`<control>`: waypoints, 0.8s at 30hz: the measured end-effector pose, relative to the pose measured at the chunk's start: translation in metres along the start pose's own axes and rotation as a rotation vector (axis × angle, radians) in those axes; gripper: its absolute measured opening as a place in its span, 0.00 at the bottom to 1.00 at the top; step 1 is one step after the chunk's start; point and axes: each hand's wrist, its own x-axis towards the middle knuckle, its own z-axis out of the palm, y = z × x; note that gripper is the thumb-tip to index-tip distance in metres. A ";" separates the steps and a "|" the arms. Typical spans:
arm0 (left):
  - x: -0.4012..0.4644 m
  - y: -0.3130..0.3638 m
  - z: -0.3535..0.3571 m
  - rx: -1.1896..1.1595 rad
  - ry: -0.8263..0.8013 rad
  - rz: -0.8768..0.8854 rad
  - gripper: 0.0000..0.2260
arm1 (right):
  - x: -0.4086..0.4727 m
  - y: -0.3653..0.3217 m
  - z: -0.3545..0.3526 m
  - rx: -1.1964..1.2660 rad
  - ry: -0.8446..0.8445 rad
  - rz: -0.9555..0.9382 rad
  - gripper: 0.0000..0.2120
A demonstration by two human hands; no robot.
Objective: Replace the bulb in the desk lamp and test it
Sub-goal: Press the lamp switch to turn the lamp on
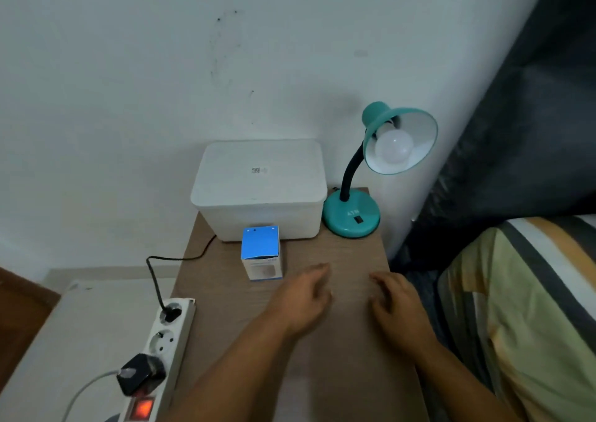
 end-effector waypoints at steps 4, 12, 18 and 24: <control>0.034 0.005 0.014 0.088 0.034 0.069 0.30 | 0.032 0.002 0.001 -0.049 0.049 0.038 0.26; 0.092 0.001 0.032 0.344 0.086 0.229 0.37 | 0.090 0.013 0.010 -0.097 0.116 -0.085 0.32; 0.108 -0.004 0.040 0.456 0.076 0.221 0.41 | 0.119 0.021 0.016 -0.115 0.079 -0.185 0.35; 0.112 -0.003 0.041 0.480 0.025 0.190 0.45 | 0.125 0.025 0.019 -0.072 0.043 -0.218 0.33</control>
